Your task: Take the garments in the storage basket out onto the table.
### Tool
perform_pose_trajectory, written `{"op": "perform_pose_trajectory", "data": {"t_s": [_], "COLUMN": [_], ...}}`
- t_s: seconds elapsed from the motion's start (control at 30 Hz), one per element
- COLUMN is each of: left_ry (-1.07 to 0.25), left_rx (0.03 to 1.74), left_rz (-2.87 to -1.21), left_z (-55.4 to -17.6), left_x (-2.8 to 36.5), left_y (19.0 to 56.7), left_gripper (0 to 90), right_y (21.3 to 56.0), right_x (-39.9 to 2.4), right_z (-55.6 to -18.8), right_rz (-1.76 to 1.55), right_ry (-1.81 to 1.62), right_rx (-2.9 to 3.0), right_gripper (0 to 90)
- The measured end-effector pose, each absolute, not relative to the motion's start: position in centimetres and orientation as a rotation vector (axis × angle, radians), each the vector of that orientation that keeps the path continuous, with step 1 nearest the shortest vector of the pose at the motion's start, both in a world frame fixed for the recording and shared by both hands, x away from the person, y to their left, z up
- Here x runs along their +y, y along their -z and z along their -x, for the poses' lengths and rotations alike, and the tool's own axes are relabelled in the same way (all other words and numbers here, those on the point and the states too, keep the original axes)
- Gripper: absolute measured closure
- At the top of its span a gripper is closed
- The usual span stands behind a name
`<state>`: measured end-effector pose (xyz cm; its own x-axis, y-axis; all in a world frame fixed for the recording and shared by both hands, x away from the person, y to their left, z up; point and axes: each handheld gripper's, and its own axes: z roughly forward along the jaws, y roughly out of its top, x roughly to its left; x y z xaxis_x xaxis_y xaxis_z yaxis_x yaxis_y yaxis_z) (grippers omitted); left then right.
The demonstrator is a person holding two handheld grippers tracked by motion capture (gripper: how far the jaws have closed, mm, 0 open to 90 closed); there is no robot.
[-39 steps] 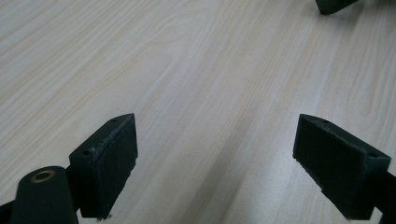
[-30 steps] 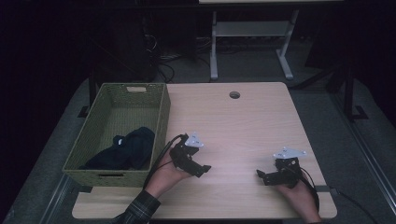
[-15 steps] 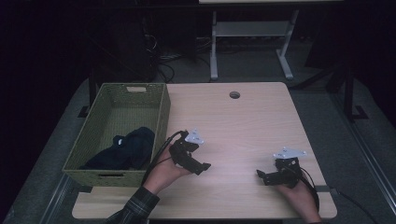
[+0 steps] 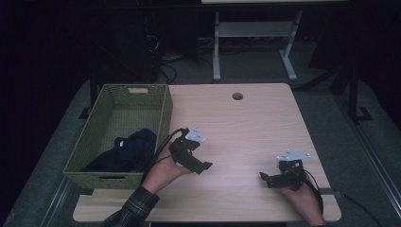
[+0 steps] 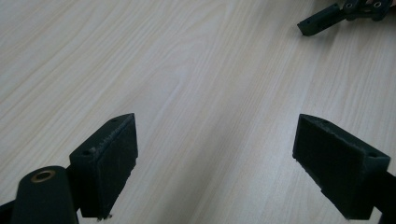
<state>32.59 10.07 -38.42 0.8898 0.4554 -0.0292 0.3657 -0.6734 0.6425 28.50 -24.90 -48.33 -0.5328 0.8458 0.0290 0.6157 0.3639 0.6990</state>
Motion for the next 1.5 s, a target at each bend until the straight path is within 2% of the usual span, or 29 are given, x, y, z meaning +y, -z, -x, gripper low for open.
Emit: {"op": "perform_pose_trajectory", "data": {"t_s": [1.07,1.5], "left_ry": [-0.160,-0.194], "left_rx": [0.582,0.606], "left_rz": [-2.354,-2.328], "left_z": [-34.3,-34.4], "left_x": [13.2,15.3], "left_y": [34.3,32.6], "left_gripper": [14.3,14.3], "right_y": [48.3,48.3], "right_x": [-24.9,-24.9], "right_z": [-28.5,-28.5], "right_rz": [-1.284,-1.278], "right_ry": [-0.957,-0.958], "right_rx": [2.295,2.294], "right_gripper": [0.7,0.7]}}
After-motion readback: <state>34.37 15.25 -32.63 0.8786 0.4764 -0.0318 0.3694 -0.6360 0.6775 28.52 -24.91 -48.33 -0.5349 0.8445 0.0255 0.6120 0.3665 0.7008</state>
